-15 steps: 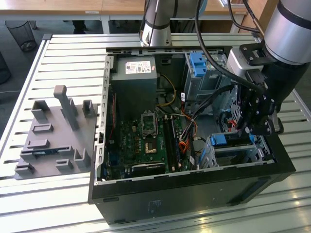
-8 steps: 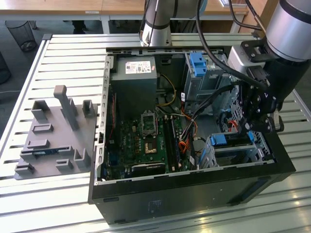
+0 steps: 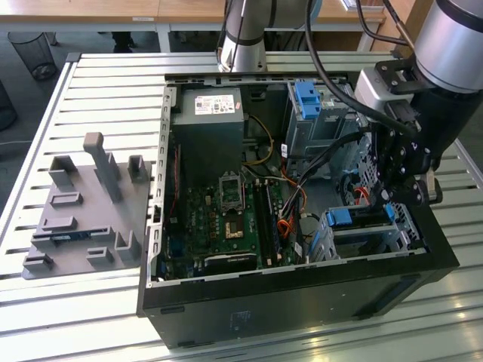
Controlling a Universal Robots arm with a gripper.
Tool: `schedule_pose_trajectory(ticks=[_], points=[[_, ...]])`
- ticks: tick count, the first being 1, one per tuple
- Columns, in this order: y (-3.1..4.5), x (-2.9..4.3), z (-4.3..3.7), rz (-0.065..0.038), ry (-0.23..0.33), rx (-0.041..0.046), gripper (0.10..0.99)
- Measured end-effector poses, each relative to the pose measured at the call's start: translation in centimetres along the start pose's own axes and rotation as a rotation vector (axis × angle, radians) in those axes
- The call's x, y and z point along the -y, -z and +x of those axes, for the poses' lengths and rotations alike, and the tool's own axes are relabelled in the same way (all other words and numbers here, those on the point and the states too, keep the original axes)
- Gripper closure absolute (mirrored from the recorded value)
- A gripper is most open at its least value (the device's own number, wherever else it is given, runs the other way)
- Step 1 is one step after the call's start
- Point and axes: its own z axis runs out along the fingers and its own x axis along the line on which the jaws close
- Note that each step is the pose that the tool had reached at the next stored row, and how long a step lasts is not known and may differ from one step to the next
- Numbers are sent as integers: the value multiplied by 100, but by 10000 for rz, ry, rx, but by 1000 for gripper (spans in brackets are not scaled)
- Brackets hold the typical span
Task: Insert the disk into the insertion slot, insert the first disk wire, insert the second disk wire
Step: 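Insert the first disk wire, then insert the second disk wire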
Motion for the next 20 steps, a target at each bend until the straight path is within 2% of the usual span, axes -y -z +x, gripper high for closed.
schedule_pose_trajectory(ticks=[11,20], points=[[48,3,0,-7,-1,-9,980],[65,-87,-1,-4,-1,-12,980]])
